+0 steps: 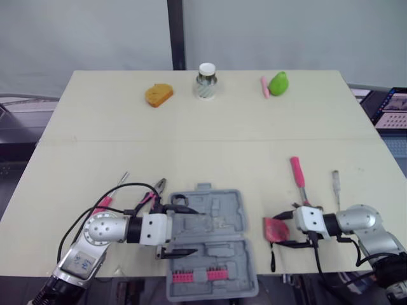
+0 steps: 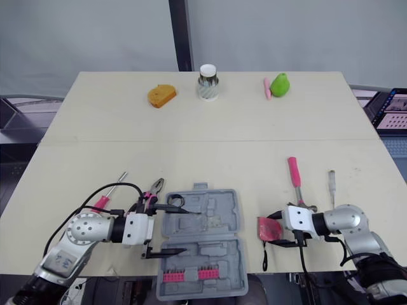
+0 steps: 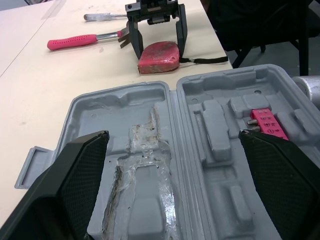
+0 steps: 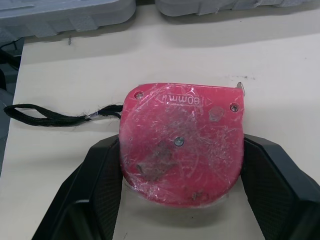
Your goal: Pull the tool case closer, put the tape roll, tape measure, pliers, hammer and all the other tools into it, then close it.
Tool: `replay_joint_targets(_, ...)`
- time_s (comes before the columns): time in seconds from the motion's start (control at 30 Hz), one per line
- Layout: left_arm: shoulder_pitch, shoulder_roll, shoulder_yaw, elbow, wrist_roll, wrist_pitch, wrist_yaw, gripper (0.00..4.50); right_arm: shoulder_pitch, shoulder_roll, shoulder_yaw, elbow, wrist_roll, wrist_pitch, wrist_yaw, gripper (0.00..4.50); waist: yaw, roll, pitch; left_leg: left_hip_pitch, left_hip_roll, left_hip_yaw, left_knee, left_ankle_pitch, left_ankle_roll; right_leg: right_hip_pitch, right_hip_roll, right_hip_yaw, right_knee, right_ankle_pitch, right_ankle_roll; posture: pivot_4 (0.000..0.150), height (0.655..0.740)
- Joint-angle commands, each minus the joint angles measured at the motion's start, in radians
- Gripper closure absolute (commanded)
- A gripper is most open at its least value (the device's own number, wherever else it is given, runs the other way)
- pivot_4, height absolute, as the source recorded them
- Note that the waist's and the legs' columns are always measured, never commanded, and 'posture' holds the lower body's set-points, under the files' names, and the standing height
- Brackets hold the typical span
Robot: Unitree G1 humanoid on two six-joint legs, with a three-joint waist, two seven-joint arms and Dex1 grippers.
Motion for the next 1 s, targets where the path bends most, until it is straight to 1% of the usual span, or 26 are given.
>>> replay_joint_targets(0.03,0.008,-0.009,0.01,-0.045,0.002,0.006,0.026,0.0,0.011,-0.033,-0.025,-0.025,0.013,0.034,0.002,1.61,0.0,0.0,0.0,0.0,0.0,0.0,0.0,0.0,0.0,0.0,0.0,0.0,0.0,0.0,0.0,0.15,0.74)
replay_joint_targets(0.1,0.035,-0.005,0.053,-0.048,-0.008,0.016,0.06,0.0,-0.009,-0.068,-0.026,-0.131,0.016,0.128,0.008,1.61,-0.001,0.001,0.0,0.0,0.0,0.0,0.0,0.0,0.0,0.0,0.0,0.0,0.0,0.0,0.0,0.15,0.74)
replay_joint_targets(0.23,0.12,-0.031,0.132,-0.05,-0.027,0.033,0.146,0.0,-0.127,-0.173,0.033,-0.455,-0.066,0.495,0.03,1.61,-0.01,0.003,0.001,0.0,0.001,0.001,-0.001,0.0,0.0,-0.001,0.0,0.001,0.0,0.0,0.0,0.15,0.74)
replay_joint_targets(0.27,0.131,-0.041,0.137,-0.057,-0.03,0.042,0.16,0.0,-0.145,-0.187,0.042,-0.502,-0.07,0.556,0.033,1.61,-0.011,0.004,0.001,0.0,0.001,0.001,-0.001,0.0,0.0,-0.002,0.001,0.001,0.0,0.0,0.0,0.15,0.74)
replay_joint_targets(0.33,0.174,-0.073,0.136,-0.056,-0.024,0.033,0.189,0.0,-0.238,-0.194,0.086,-0.641,-0.059,0.771,0.053,1.61,-0.007,0.003,0.001,0.0,0.002,0.0,-0.002,0.0,0.0,-0.001,0.001,-0.001,0.0,0.0,0.0,0.15,0.74)
replay_joint_targets(0.37,0.192,-0.088,0.131,-0.052,-0.013,0.022,0.202,0.0,-0.274,-0.197,0.114,-0.693,-0.067,0.844,0.064,1.61,-0.005,0.003,0.001,0.0,0.002,0.0,-0.002,0.0,0.0,-0.001,0.001,-0.001,0.0,0.0,0.0,0.15,0.74)
replay_joint_targets(0.43,0.214,-0.113,0.12,-0.052,0.006,0.014,0.225,0.0,-0.329,-0.195,0.167,-0.76,-0.082,0.929,0.079,1.61,-0.001,0.003,0.001,-0.001,0.001,-0.001,-0.001,0.0,0.0,-0.002,0.001,0.0,-0.001,0.0,0.0,0.15,0.74)
replay_joint_targets(0.5,0.223,-0.132,0.112,-0.057,0.02,0.013,0.245,0.0,-0.368,-0.191,0.212,-0.78,-0.101,0.971,0.081,1.61,0.01,0.003,0.001,-0.002,0.001,-0.002,0.0,0.0,-0.001,-0.001,0.001,-0.001,-0.001,0.0,0.0,0.15,0.74)
replay_joint_targets(0.57,0.231,-0.153,0.105,-0.061,0.035,0.007,0.271,0.0,-0.434,-0.156,0.29,-0.755,-0.153,1.003,0.072,1.61,0.014,0.003,0.001,-0.003,0.0,-0.004,0.004,0.0,-0.001,0.0,0.001,-0.001,-0.001,0.0,0.0,0.15,0.74)
replay_joint_targets(0.7,0.24,-0.17,0.097,-0.063,0.051,0.001,0.292,0.0,-0.525,-0.084,0.385,-0.704,-0.223,1.029,0.046,1.61,0.001,0.003,0.001,-0.004,0.0,-0.004,0.004,0.0,-0.001,-0.001,0.001,0.0,0.0,0.0,0.0,0.15,0.74)
replay_joint_targets(0.83,0.244,-0.175,0.09,-0.063,0.058,-0.006,0.301,0.0,-0.6,-0.014,0.446,-0.661,-0.279,1.057,0.028,1.61,-0.005,0.003,0.001,-0.004,0.0,-0.003,0.001,0.0,-0.001,-0.002,0.001,0.0,0.0,0.0,0.0,0.15,0.74)
replay_joint_targets(1.0,0.242,-0.182,0.087,-0.064,0.052,-0.012,0.304,0.0,-0.632,0.031,0.49,-0.656,-0.313,1.081,0.028,1.61,-0.004,0.003,0.001,-0.004,0.0,-0.003,0.001,0.0,-0.001,-0.002,0.001,0.0,0.0,0.0,0.0,0.15,0.74)
